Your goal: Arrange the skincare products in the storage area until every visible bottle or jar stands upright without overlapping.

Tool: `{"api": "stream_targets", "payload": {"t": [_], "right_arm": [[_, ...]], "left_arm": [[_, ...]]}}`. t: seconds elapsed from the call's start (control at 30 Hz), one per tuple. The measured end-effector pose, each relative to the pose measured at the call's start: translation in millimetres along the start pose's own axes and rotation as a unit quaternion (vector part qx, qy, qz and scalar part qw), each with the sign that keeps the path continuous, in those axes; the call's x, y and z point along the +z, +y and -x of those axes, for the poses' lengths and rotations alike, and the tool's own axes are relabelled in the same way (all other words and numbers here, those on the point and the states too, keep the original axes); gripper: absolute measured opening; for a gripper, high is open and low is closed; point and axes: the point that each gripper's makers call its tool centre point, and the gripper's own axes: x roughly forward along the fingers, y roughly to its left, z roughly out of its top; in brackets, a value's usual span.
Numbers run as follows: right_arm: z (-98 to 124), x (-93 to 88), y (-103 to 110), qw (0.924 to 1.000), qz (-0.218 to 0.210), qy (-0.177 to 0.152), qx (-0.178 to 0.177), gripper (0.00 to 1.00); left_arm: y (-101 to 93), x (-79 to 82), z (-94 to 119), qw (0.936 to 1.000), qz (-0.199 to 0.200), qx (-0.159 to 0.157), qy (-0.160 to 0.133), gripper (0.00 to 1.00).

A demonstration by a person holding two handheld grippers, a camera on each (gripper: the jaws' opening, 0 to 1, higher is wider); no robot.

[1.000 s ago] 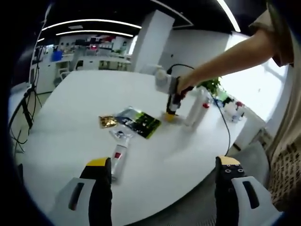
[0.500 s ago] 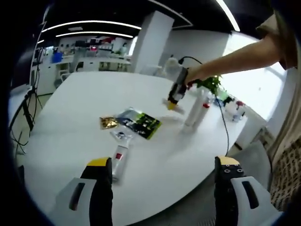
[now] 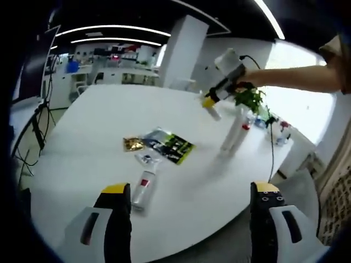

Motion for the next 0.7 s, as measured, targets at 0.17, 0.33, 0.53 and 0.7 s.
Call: {"api": "stream_targets", "payload": {"t": [0.17,0.33,0.53,0.7], "right_arm": [[25.4,15.7,13.5,0.9995,0.006,-0.032,-0.002,0.19],[41.2,22.8,22.6,0.9987,-0.003,-0.05,-0.005,0.19],[61.7,40.7,38.2,0.9955,-0.008,-0.094,-0.007,0.19],[84.4,54.0,56.5,0.9878,-0.024,-0.154,-0.004,0.19]], "left_arm": [[15.2,15.4,6.9,0.998,0.025,0.039,-0.042,0.89],[26.9,22.9,15.2,0.9944,0.04,0.067,-0.071,0.89],[17.5,19.7,12.1,0.9967,0.016,0.051,-0.06,0.88],[5.2,11.4,7.4,0.9984,-0.033,0.034,-0.031,0.87]]}}
